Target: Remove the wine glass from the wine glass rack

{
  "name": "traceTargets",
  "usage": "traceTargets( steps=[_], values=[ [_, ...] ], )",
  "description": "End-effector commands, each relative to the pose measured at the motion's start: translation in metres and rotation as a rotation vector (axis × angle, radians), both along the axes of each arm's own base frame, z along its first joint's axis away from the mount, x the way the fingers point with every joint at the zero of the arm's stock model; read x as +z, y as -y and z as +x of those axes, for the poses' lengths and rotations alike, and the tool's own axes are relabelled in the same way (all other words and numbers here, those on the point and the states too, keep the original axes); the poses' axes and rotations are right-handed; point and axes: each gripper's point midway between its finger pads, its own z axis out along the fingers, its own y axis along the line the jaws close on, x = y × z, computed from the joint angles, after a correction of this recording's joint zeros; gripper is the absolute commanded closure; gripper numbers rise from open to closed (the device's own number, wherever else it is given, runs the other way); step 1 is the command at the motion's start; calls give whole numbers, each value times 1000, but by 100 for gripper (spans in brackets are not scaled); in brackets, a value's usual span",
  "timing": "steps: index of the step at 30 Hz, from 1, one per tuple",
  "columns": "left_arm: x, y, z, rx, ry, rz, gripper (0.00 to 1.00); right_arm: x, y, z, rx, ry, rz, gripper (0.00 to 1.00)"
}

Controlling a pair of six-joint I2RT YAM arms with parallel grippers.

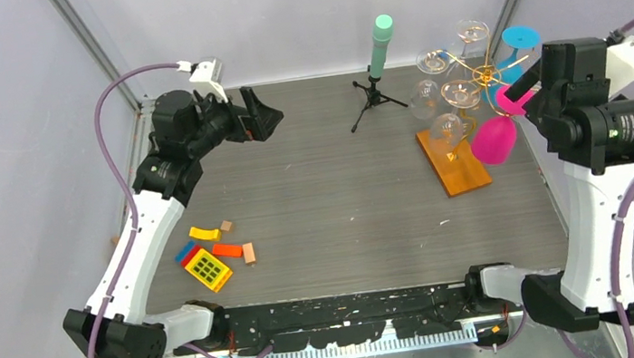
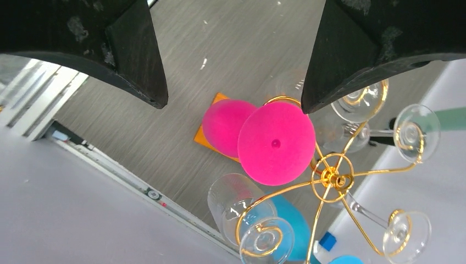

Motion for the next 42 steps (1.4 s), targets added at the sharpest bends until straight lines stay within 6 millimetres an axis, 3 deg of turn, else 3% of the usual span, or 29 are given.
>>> traceTargets(
  steps=[1, 5, 10, 17, 24, 27, 32, 37, 42],
  values=[
    [8, -1, -4, 11, 45, -7, 0, 19, 1, 4, -72, 234, 86, 4],
    [1, 14, -11, -42, 18, -41, 0, 18, -2, 13, -89, 298, 138, 9],
    [-5, 14, -14, -30, 12, -48, 0, 8, 0, 13, -133, 291, 175, 14],
    [-13, 19, -19, -52, -6, -33, 0, -24, -11, 17, -146, 267, 285, 24],
    [-13, 19, -20, -54, -3, -32, 0, -39, -6, 11, -192, 257, 282, 32],
    [-11, 20, -20, -59, -1, -33, 0, -34, 0, 16, -191, 303, 242, 33],
    [-9, 23, -18, -72, 3, -35, 0, -23, 4, 24, -153, 354, 188, 31],
    [-9, 24, -17, -77, 3, -33, 0, -30, 2, 35, -134, 342, 198, 16],
    [-12, 24, -18, -76, -4, -30, 0, -35, 4, 43, -143, 325, 213, 14]
  ],
)
